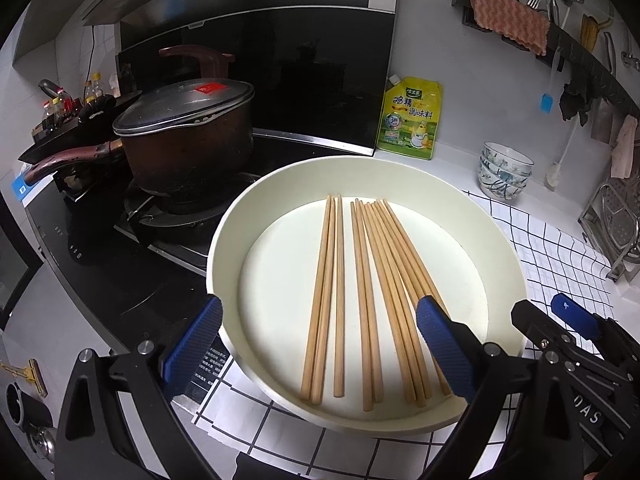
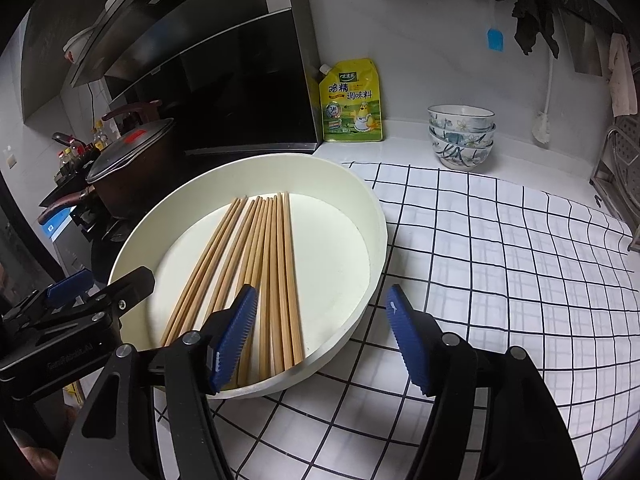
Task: Organize utensils
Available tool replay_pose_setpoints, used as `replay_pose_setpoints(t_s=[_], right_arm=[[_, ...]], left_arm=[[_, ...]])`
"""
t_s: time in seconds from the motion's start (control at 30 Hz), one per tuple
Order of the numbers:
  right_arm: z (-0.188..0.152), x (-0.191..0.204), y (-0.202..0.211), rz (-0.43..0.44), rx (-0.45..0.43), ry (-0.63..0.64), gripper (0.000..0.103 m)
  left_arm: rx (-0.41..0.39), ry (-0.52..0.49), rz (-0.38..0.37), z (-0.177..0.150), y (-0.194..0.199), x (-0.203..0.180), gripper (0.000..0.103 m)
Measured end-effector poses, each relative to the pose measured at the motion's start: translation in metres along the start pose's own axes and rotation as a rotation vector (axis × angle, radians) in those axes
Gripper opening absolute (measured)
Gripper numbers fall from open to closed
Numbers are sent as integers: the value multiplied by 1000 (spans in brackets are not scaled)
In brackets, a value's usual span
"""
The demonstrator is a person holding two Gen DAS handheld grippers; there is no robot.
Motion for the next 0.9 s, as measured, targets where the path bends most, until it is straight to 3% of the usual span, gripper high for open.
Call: replay_pose_setpoints(t_s=[0.6, 0.9], right_arm=[[-1, 0, 0, -2, 0, 5, 64], [-2, 0, 0, 1, -1, 4, 64]], left_arm=[[9, 5, -8, -1, -1, 1, 97], [15, -8, 32, -3, -3, 0, 97]])
Point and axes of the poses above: each gripper's, at about its wrist camera, not at the fingertips, and y roughly against the way its jaws point, x to its left, z to its top, the point moved 6 cm from there along -y, roughly the way its jaws point, and after that the axes turned 4 degrees about -y, right-handed, at the moved point
